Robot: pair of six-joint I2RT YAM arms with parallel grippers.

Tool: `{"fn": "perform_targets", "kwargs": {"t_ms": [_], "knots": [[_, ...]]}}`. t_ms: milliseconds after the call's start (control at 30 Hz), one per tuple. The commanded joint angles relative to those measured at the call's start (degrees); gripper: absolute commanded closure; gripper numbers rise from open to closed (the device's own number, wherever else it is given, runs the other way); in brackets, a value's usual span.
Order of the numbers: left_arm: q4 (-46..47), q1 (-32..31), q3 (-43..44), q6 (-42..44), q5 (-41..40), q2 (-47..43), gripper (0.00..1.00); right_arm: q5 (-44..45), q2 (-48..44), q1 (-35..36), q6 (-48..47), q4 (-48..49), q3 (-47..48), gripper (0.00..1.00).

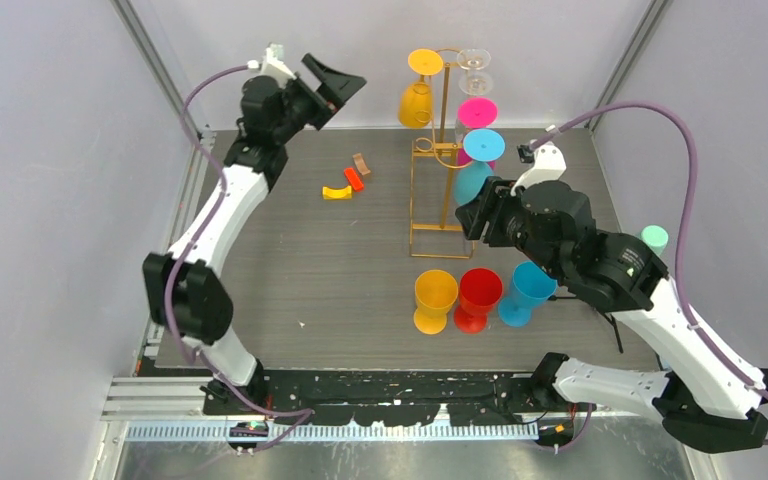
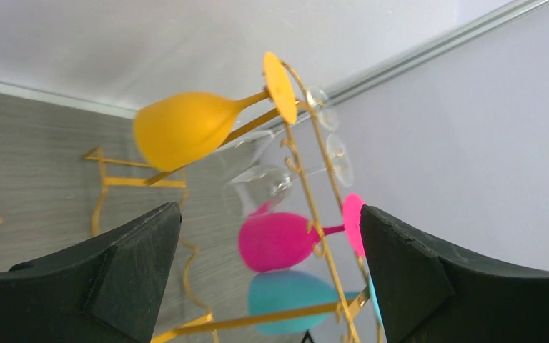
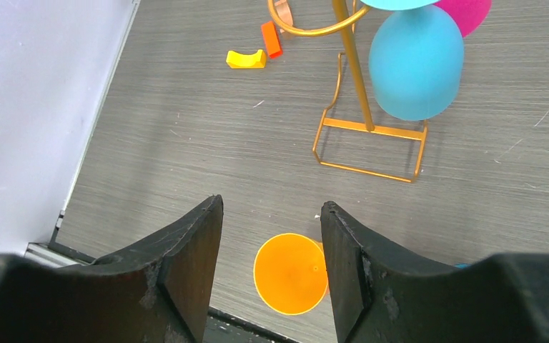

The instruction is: Take the wine glass off the wine glass rack

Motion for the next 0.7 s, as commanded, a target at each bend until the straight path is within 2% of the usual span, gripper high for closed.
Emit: {"fn": "perform_targets", "kwargs": {"t_ms": [0, 167, 267, 367, 467, 533, 667], "knots": [[4.9, -4.1, 11.4, -4.3, -1.1, 8.0, 0.0, 0.7, -2.4, -0.3, 2.2, 2.7, -0.4, 0.42], [9.8, -6.5, 21.6, -3.9, 0.5, 19.1, 0.0, 0.3, -3.9, -0.3, 3.0, 2.4, -1.4, 0.42], [9.0, -7.1, 27.5, -5.8, 2.1, 25.0, 0.01, 0.0, -4.5, -0.3, 3.8, 2.1, -2.1, 0.42], [10.3, -7.5, 30.0, -7.9, 0.4, 28.9, 0.1, -0.4, -5.2, -0.3, 4.3, 1.9, -2.8, 0.42], [8.1, -7.9, 34.1, -9.3, -0.9, 32.4, 0.25, -0.7, -5.7, -0.3, 4.5, 1.8, -3.5, 0.42], [2.8, -8.2, 39.6, -10.6, -0.5, 35.1, 0.28, -1.2, -6.1, -0.2, 4.4, 2.0, -4.2, 0.42], [2.8, -9.3, 43.2, -11.8, -1.7, 38.0, 0.3, -1.5, -6.6, -0.3, 4.5, 2.2, -5.2, 0.42]]}}
